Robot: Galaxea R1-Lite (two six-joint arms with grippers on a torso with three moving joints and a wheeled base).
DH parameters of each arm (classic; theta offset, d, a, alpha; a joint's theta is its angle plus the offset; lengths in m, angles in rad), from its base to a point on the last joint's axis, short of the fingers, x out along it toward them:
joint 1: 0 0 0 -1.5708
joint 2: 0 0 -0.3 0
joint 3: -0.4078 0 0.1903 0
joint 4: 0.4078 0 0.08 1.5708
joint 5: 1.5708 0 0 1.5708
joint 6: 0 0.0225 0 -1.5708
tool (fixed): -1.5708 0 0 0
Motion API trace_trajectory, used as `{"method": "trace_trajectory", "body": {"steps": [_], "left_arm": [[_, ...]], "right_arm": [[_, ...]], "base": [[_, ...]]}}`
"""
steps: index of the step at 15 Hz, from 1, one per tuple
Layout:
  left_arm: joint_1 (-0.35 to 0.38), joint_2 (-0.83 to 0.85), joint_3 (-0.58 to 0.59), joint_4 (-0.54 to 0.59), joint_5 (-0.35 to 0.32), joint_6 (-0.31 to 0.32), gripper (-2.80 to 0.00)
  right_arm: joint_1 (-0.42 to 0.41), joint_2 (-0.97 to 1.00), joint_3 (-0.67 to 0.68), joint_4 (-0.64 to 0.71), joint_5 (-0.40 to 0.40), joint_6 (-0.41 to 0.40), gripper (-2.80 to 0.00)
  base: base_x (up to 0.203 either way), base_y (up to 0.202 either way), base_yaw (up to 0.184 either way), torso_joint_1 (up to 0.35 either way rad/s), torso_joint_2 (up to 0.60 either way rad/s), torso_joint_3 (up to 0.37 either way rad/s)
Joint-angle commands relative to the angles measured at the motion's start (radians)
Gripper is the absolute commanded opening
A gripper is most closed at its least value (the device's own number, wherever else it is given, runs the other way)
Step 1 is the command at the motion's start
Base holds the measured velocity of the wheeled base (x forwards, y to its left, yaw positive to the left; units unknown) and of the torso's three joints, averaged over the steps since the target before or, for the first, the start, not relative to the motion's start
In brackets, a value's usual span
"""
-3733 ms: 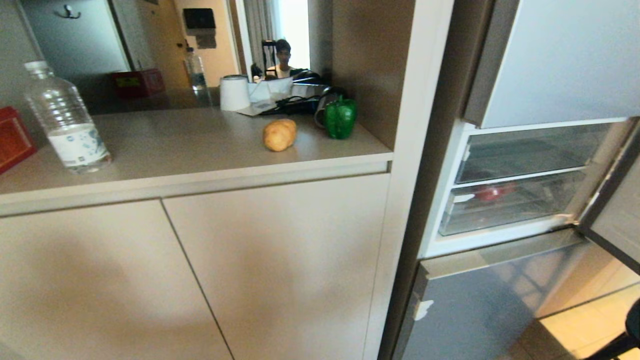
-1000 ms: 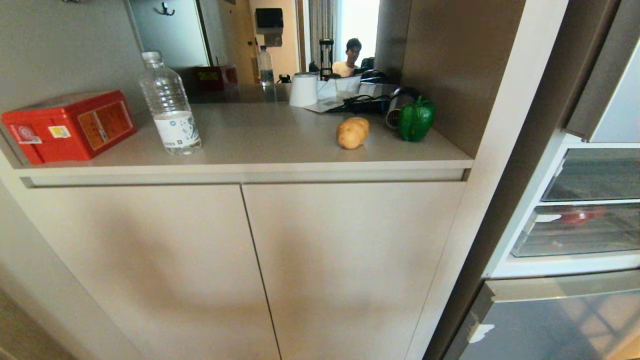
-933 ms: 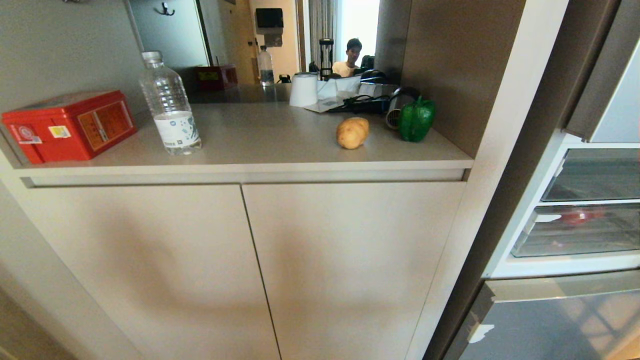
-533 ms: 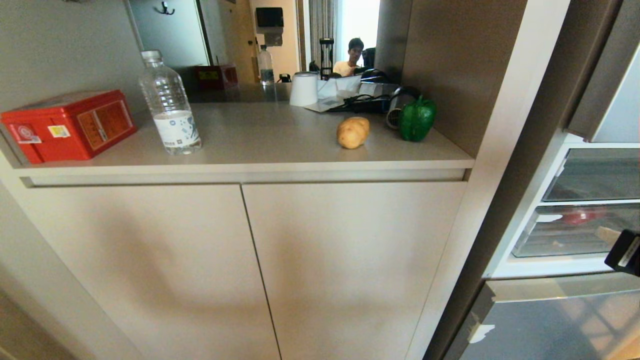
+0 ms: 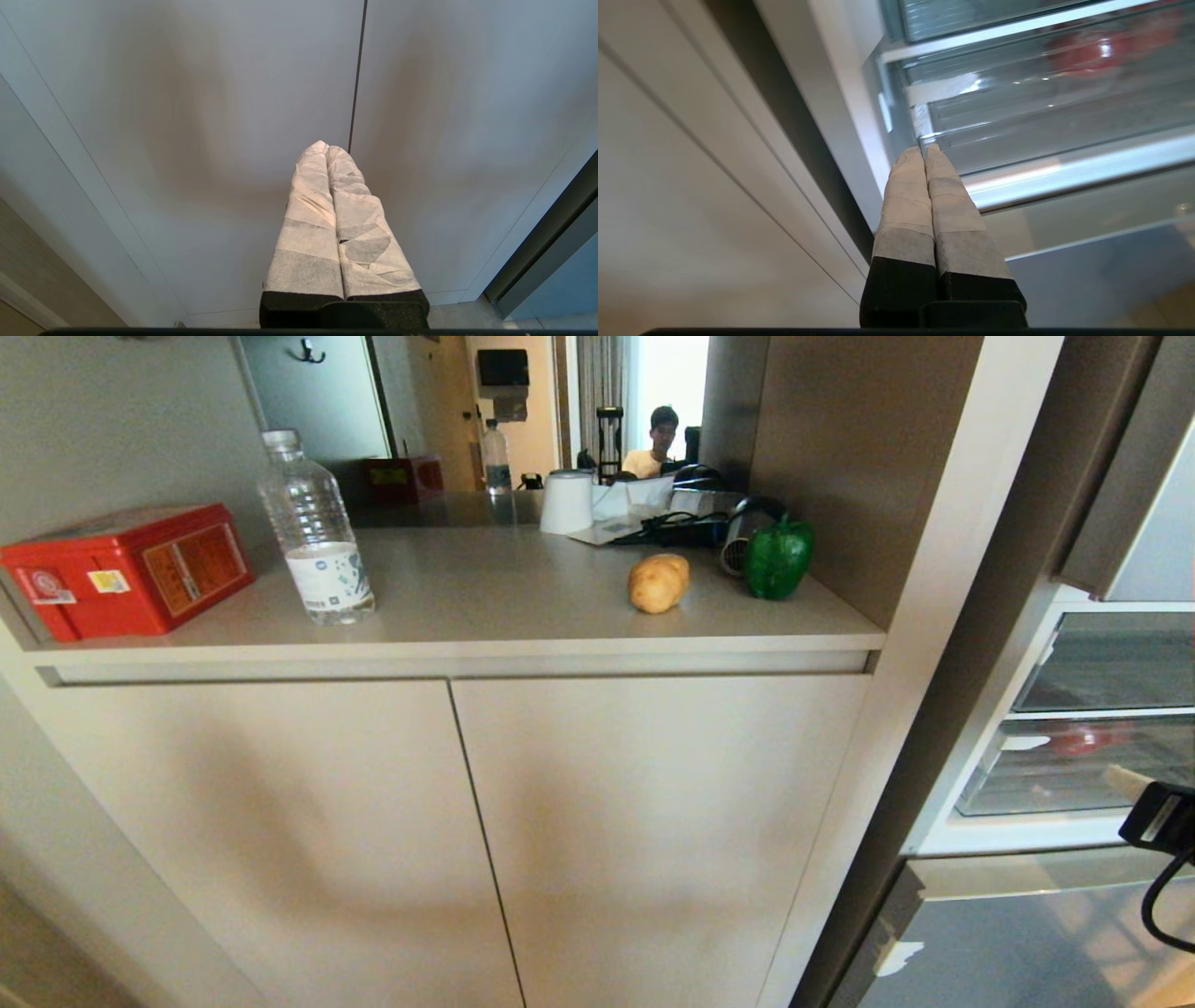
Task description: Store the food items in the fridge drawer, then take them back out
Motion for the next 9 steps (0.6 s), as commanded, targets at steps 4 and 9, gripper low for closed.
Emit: {"method": "trace_trajectory", "body": {"steps": [4,9], "left_arm": [[0.000,0.000,0.011,-0.001,0.000,0.000,-2.80],[0.000,0.000,0.011,-0.001,0.000,0.000,-2.80]], "right_arm": [[-0.008,0.111,0.027,-0.039,0.042,-0.031,-2.80],[-0.009,0.192,0.019,-0.061,0.045,-0.057,-2.80]], "base": [[0.000,0.000,0.000,0.000,0.00,0.000],[0.000,0.000,0.000,0.000,0.00,0.000]]}}
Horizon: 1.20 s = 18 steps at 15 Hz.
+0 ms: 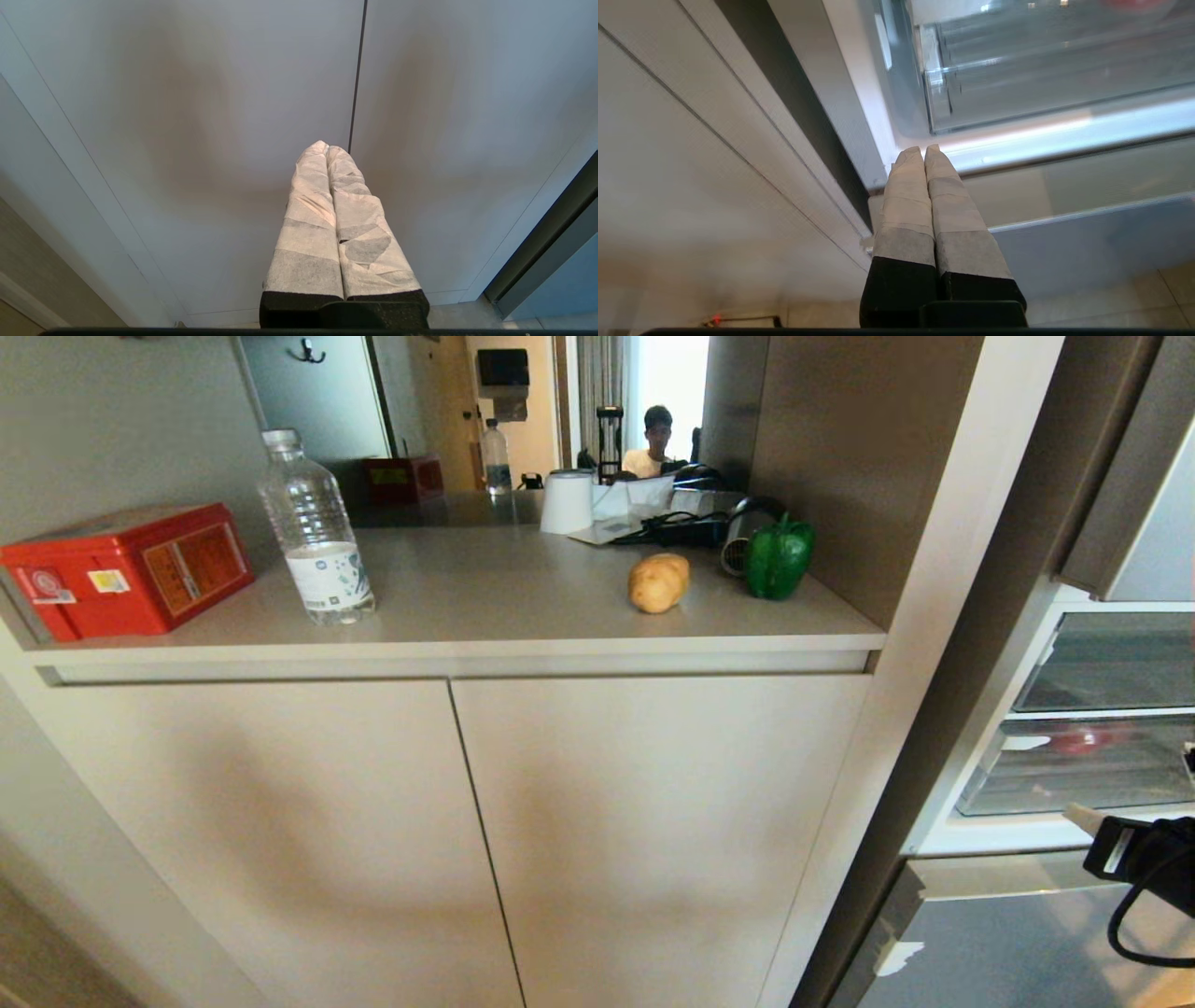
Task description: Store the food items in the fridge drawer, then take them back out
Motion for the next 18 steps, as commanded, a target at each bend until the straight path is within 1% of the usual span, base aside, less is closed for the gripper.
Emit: {"method": "trace_trajectory", "body": {"steps": [1,3,6,10,11,13,18], "left_arm": [[0.000,0.000,0.011,-0.001,0.000,0.000,-2.80],[0.000,0.000,0.011,-0.001,0.000,0.000,-2.80],[0.000,0.000,0.011,-0.001,0.000,0.000,-2.80],[0.000,0.000,0.011,-0.001,0.000,0.000,-2.80],[0.000,0.000,0.011,-0.001,0.000,0.000,-2.80],[0.001,0.000,0.011,-0.001,0.000,0.000,-2.80],[0.000,0.000,0.011,-0.001,0.000,0.000,-2.80]], "right_arm": [[0.000,0.049,-0.004,-0.058,0.012,-0.001,-2.80],[0.000,0.089,0.004,-0.154,0.066,-0.001,-2.80],[0.000,0.096,0.017,-0.188,0.073,-0.001,-2.80],[0.002,0.133,0.000,-0.215,0.089,-0.002,-2.80],[0.002,0.139,-0.008,-0.241,0.110,-0.009,-2.80],[0.001,0.143,-0.010,-0.252,0.127,-0.074,-2.80],[0.000,0.152,-0.046,-0.251,0.126,-0.092,-2.80]], "base": [[0.000,0.000,0.000,0.000,0.00,0.000],[0.000,0.000,0.000,0.000,0.00,0.000],[0.000,0.000,0.000,0.000,0.00,0.000],[0.000,0.000,0.000,0.000,0.00,0.000],[0.000,0.000,0.000,0.000,0.00,0.000],[0.000,0.000,0.000,0.000,0.00,0.000],[0.000,0.000,0.000,0.000,0.00,0.000]]}}
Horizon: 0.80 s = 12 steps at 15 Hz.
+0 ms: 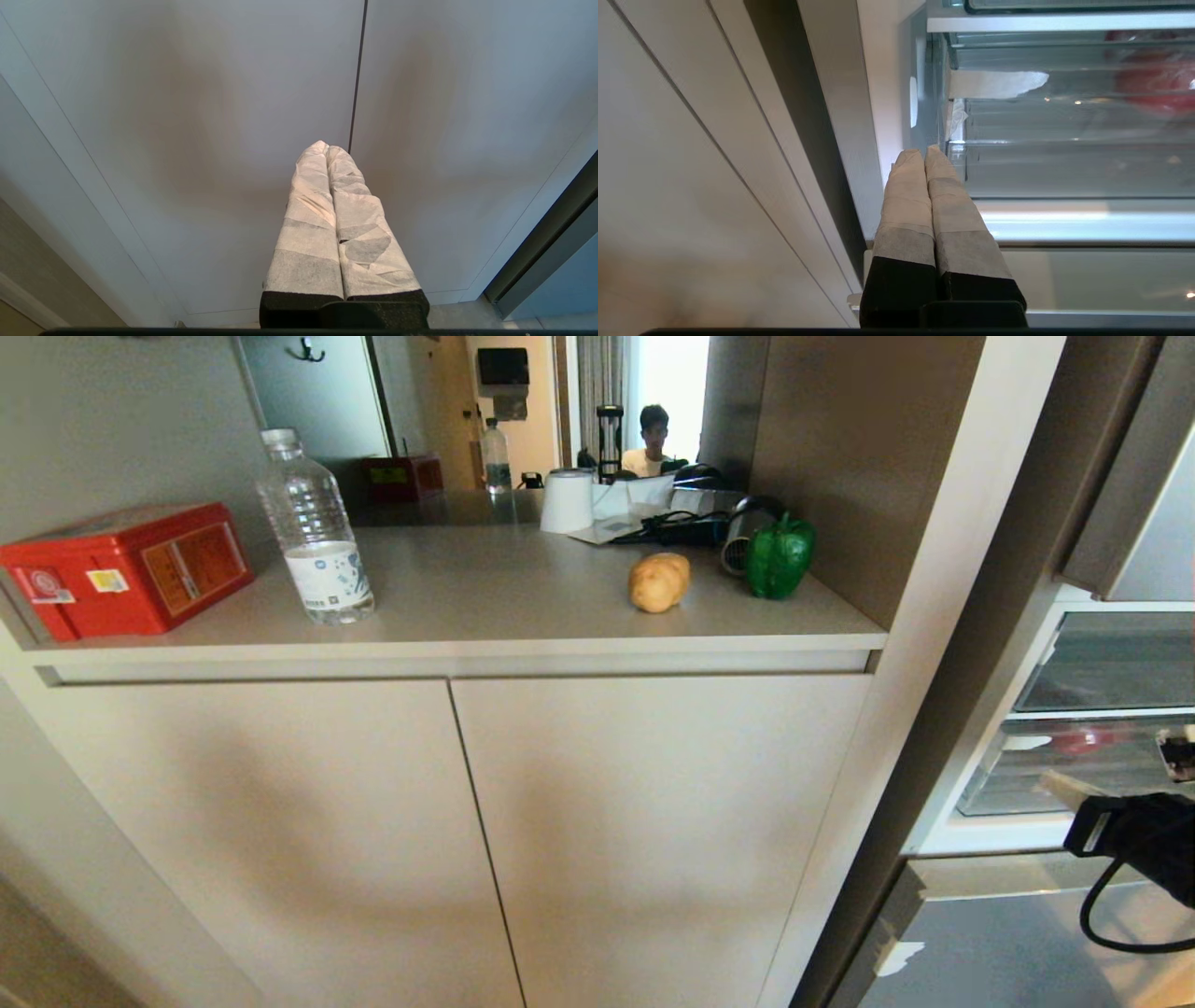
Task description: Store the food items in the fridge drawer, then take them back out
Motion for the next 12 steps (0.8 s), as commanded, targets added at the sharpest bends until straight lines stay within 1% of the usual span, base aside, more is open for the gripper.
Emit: {"method": "trace_trajectory", "body": {"steps": [1,7,9,11,12], "left_arm": [[0.000,0.000,0.011,-0.001,0.000,0.000,-2.80],[0.000,0.000,0.011,-0.001,0.000,0.000,-2.80],[0.000,0.000,0.011,-0.001,0.000,0.000,-2.80],[0.000,0.000,0.011,-0.001,0.000,0.000,-2.80],[0.000,0.000,0.011,-0.001,0.000,0.000,-2.80]], "right_arm": [[-0.003,0.010,-0.008,-0.007,0.001,-0.014,-2.80],[-0.030,0.056,-0.032,-0.007,0.010,-0.018,-2.80],[-0.029,0.075,-0.035,-0.008,0.035,-0.019,-2.80],[-0.029,0.104,-0.051,-0.010,0.082,-0.018,-2.80],[-0.029,0.123,-0.066,-0.011,0.088,-0.020,-2.80]], "base": [[0.000,0.000,0.000,0.000,0.00,0.000],[0.000,0.000,0.000,0.000,0.00,0.000],[0.000,0.000,0.000,0.000,0.00,0.000],[0.000,0.000,0.000,0.000,0.00,0.000],[0.000,0.000,0.000,0.000,0.00,0.000]]}}
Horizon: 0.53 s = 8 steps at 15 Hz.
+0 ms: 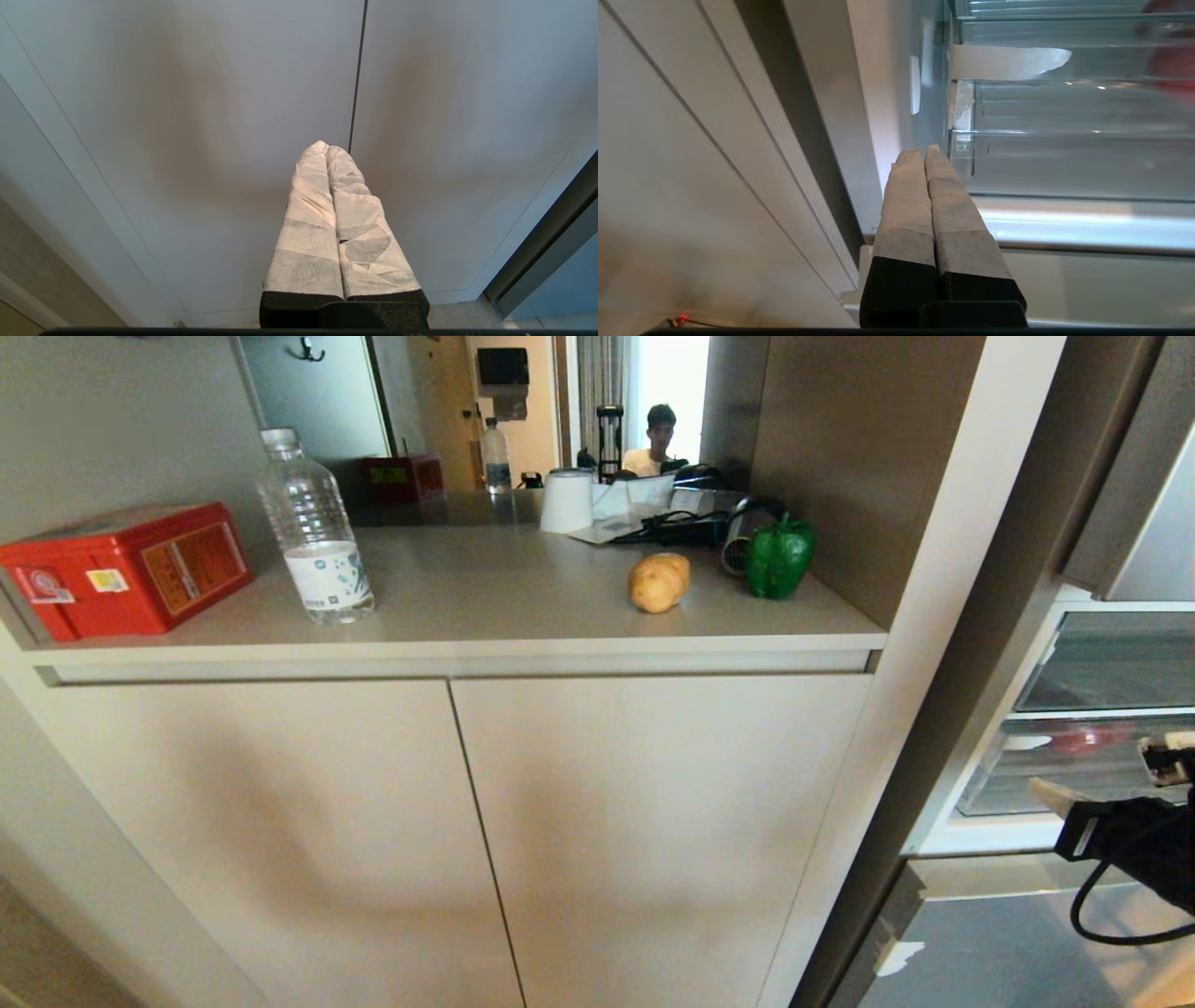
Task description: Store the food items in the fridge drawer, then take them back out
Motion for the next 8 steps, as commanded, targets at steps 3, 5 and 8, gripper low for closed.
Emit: {"method": "trace_trajectory", "body": {"steps": [3,5,8], "left_arm": [[0.000,0.000,0.011,-0.001,0.000,0.000,-2.80],[0.000,0.000,0.011,-0.001,0.000,0.000,-2.80],[0.000,0.000,0.011,-0.001,0.000,0.000,-2.80]], "right_arm": [[-0.001,0.080,-0.063,-0.037,0.007,-0.003,-2.80],[-0.002,0.098,-0.076,-0.044,0.031,-0.004,-2.80],[-0.002,0.111,-0.073,-0.048,0.032,-0.020,-2.80]], "base": [[0.000,0.000,0.000,0.000,0.00,0.000],[0.000,0.000,0.000,0.000,0.00,0.000],[0.000,0.000,0.000,0.000,0.00,0.000]]}}
